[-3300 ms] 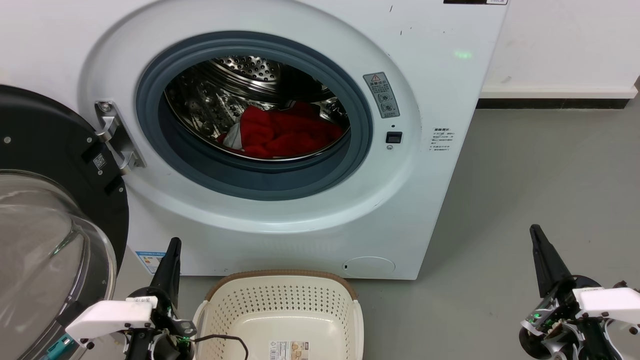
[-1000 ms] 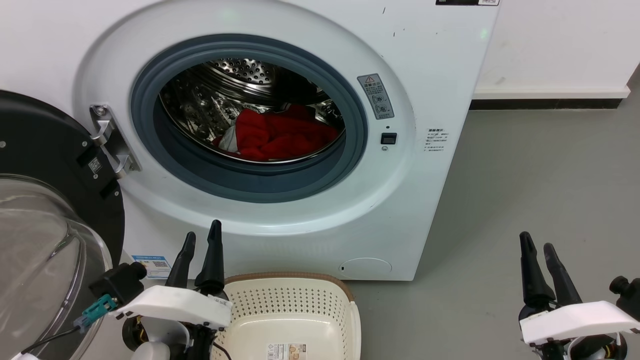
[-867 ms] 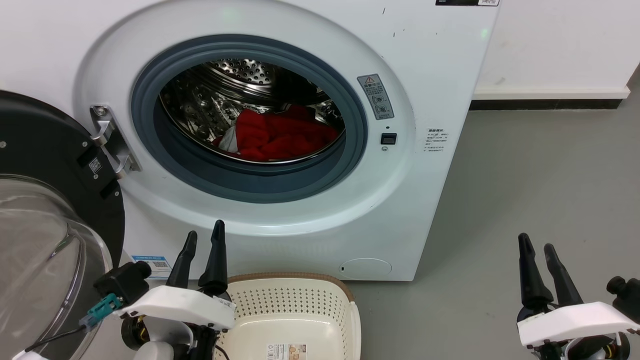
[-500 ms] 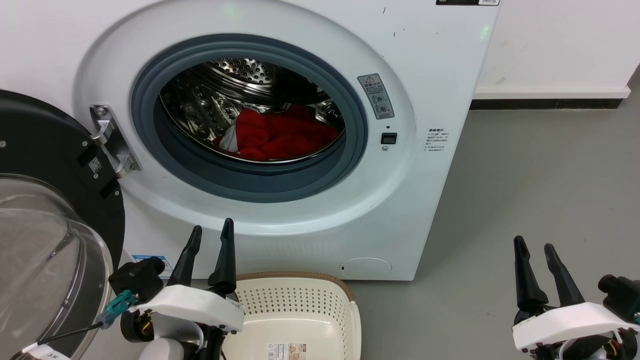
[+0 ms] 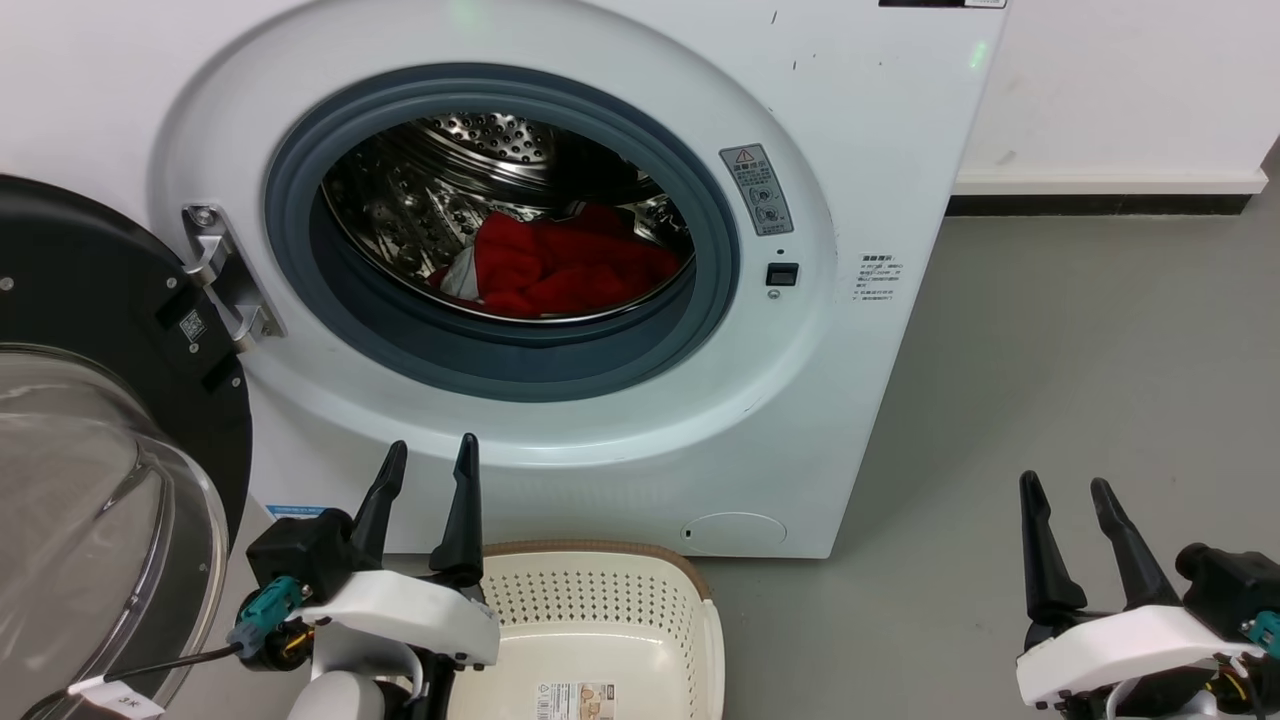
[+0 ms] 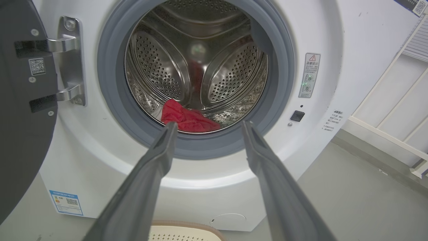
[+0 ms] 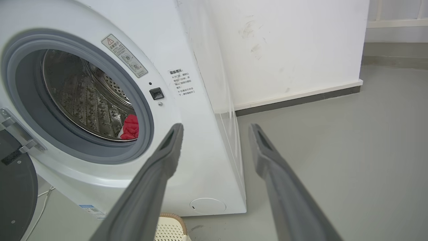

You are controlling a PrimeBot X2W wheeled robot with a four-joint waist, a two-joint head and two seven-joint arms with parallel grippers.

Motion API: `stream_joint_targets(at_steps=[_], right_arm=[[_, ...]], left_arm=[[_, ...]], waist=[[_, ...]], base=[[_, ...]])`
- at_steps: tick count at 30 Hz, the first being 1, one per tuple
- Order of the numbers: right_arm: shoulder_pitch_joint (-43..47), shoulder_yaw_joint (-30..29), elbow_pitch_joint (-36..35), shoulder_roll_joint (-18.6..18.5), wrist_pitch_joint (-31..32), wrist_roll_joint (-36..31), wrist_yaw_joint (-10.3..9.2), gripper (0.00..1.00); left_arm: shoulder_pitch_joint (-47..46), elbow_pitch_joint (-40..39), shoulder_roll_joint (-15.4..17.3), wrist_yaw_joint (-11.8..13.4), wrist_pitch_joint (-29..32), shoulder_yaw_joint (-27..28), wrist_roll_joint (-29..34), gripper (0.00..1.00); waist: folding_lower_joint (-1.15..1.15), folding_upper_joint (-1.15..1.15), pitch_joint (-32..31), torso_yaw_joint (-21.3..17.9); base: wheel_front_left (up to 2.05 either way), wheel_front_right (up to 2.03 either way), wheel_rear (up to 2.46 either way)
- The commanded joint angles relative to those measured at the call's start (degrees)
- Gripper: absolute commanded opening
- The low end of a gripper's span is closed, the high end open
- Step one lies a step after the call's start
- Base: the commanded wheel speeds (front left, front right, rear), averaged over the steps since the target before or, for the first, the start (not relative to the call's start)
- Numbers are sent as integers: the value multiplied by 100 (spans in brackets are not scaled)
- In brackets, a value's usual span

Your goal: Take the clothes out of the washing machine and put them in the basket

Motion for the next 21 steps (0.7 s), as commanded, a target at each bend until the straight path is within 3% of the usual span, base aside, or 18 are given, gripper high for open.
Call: stream_joint_targets(at_steps=[1,21], right_arm=[[-29,-4,-76,-4,-49,-192,10,100],[15,-50,-183,-1,-120,-1281,6,100]], left_arm=[[-94,-29,12,28,-62,-9,155,100],[-155,61,41,113,-298,-10,1194,100]], waist=[[0,0,5,6],[0,0,72,35]], base=[[0,0,0],[0,0,0]])
